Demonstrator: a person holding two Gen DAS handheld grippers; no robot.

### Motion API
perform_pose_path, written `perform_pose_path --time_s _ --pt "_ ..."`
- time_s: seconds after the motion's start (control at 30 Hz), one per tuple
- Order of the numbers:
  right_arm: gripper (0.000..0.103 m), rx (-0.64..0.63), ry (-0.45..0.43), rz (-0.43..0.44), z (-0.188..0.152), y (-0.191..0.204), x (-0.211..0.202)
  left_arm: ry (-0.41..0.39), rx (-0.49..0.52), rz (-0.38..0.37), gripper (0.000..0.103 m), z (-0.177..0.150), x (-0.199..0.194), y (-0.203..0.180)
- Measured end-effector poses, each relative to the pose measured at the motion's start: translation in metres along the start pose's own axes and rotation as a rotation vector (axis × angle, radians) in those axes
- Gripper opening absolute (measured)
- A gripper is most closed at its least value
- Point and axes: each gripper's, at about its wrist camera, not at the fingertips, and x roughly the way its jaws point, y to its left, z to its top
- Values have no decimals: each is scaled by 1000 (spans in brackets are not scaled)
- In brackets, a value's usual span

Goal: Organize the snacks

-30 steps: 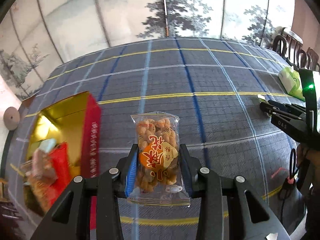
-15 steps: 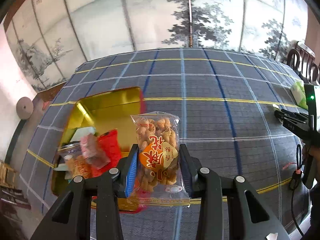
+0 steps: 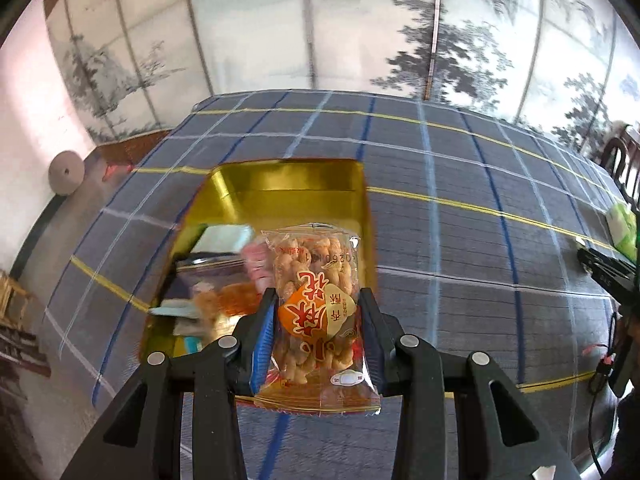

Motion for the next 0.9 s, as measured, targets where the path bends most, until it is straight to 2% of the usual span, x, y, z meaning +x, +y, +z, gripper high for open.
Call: perform_pose_path --time_s 0.53,0.9 --pt "25 0 0 -1 0 0 0 37 -61 18 35 -14 12 50" --pt "25 -1 1 -2 0 0 0 44 -37 22 35 -12 23 49"
